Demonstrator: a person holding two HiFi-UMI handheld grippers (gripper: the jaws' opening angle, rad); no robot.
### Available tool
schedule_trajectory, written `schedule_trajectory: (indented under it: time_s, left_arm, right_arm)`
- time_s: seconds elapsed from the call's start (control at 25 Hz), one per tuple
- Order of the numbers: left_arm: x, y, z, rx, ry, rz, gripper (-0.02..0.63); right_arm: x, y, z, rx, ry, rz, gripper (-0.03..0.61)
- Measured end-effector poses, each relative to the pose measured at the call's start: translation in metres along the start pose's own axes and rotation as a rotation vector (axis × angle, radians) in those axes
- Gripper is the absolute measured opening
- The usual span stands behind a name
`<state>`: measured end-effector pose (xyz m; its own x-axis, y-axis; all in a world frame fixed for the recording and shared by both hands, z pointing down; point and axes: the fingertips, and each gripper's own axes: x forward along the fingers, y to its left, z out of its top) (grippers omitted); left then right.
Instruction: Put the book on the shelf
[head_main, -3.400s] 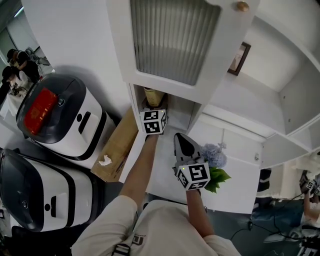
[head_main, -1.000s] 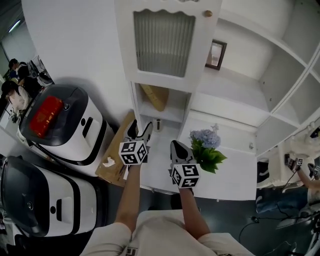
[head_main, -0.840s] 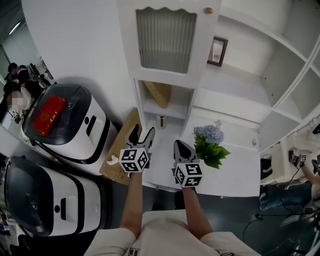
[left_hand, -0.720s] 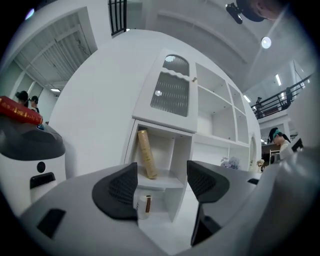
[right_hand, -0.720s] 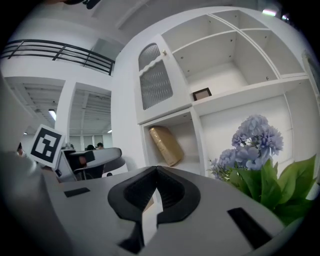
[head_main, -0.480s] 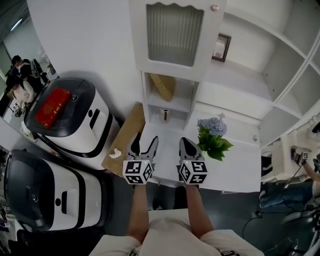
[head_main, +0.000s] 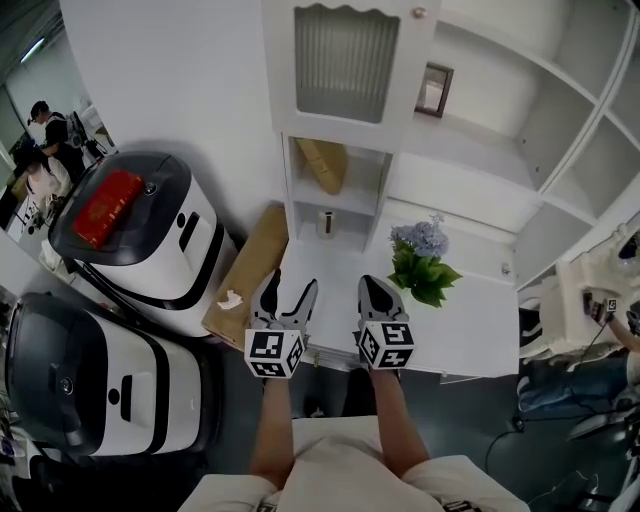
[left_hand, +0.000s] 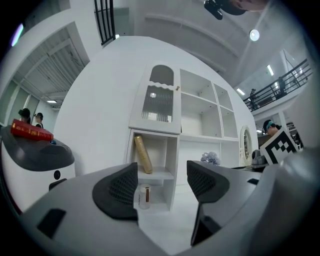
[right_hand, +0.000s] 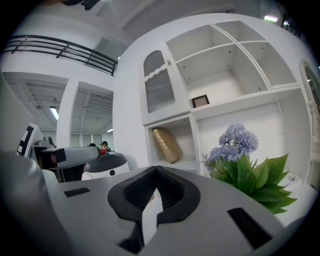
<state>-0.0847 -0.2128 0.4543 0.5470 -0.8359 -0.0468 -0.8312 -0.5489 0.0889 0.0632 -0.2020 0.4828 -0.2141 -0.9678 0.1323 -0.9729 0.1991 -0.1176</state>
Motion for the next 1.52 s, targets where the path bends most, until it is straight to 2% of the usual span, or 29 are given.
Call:
schedule_trajectory:
  time_s: [0.2,0.76,0.96,1.52]
  left_arm:
    - [-0.009,-0.005,0.007,0.003,-0.032,0.000,0.295]
    - [-0.018,-0.012,0.019,0.027,-0.074,-0.020,0.069]
    - [-0.020,-0.005,0.020,0.028,-0.082,-0.005,0.025]
    - [-0.026,0.011,0.013,0.017,-0.043,0.009,0.017]
  right_arm:
    - [-0.012,-0.001,-0.006,-0.004,0.003,-0.003,0.026]
    - [-0.015,0.009,0.001,-0.034,0.002,0.026,0.026]
    - [-0.013,0.012,0.006,-0.027,-0.007,0.033,0.026]
    - [-0.009,0.031,0.017,-0.047,-0.031,0.067,0.026]
